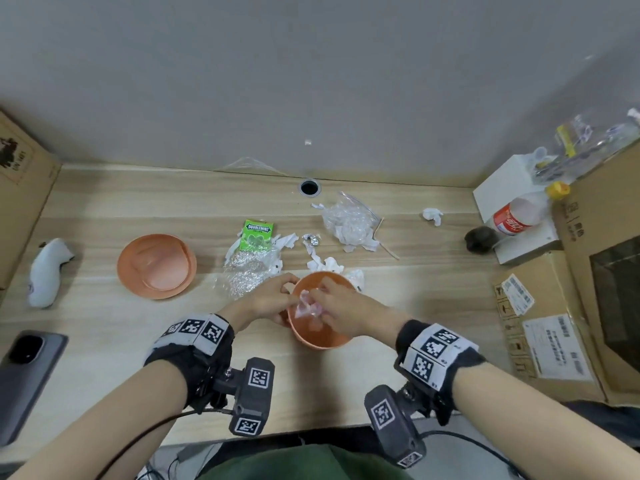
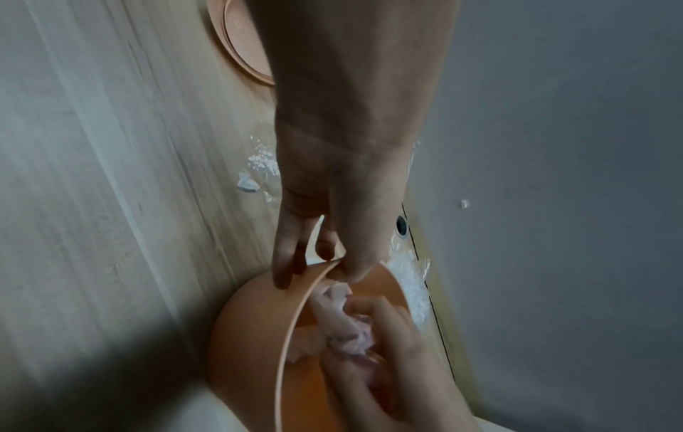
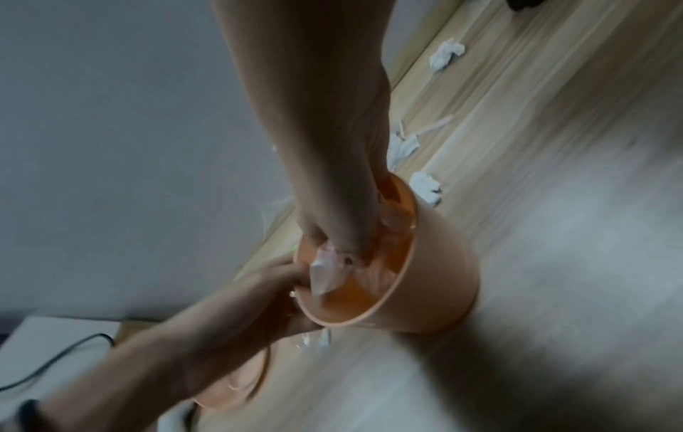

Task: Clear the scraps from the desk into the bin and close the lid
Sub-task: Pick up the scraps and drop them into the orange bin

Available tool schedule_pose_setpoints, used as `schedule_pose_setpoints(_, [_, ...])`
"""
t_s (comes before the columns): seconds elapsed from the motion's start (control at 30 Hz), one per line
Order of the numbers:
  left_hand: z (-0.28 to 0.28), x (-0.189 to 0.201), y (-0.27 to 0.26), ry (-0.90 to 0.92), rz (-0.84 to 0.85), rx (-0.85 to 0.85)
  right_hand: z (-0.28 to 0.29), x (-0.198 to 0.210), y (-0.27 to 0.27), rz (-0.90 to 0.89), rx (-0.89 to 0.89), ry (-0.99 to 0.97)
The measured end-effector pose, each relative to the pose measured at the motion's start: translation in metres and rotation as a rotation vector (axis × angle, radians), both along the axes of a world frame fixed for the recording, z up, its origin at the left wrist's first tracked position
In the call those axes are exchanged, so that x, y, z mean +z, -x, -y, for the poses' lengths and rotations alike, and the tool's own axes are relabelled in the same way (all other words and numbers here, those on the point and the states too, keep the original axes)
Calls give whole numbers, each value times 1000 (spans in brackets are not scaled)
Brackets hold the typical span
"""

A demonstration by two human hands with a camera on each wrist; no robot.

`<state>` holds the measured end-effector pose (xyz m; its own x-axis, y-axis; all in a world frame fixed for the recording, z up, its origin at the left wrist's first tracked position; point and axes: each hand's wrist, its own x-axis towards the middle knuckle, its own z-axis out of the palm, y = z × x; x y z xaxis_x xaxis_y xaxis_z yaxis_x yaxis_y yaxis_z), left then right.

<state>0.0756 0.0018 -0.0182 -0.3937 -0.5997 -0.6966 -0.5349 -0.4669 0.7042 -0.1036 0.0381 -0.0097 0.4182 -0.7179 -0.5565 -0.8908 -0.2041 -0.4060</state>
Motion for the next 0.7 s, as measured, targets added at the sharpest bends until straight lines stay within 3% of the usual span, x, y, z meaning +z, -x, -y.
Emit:
schedule_pose_setpoints(0.13, [-4, 4, -19, 4, 2, 38, -3, -21, -13, -127, 214, 103])
schedule_pose_setpoints(0.2, [-6, 3, -26, 7, 5, 72, -1, -16, -18, -11, 272, 140])
schedule_pose_setpoints(0.3, [-11, 1, -38, -23, -6, 145, 10, 2, -20, 251, 177, 307])
schedule_pose_setpoints(0.4, [-10, 2, -52, -68, -19, 138, 19, 5, -14, 257, -43, 458])
schedule_pose_setpoints(0.47, [-6, -1, -59, -58, -36, 199, 22, 2, -10, 252, -306, 301])
schedule_pose_setpoints(0.57, [1, -11, -66, 158, 69, 303, 19, 4, -9, 363, -683, -160])
schedule_pose_setpoints(0.7, [14, -32, -77, 343, 229, 197, 6, 3, -8, 413, -723, -386])
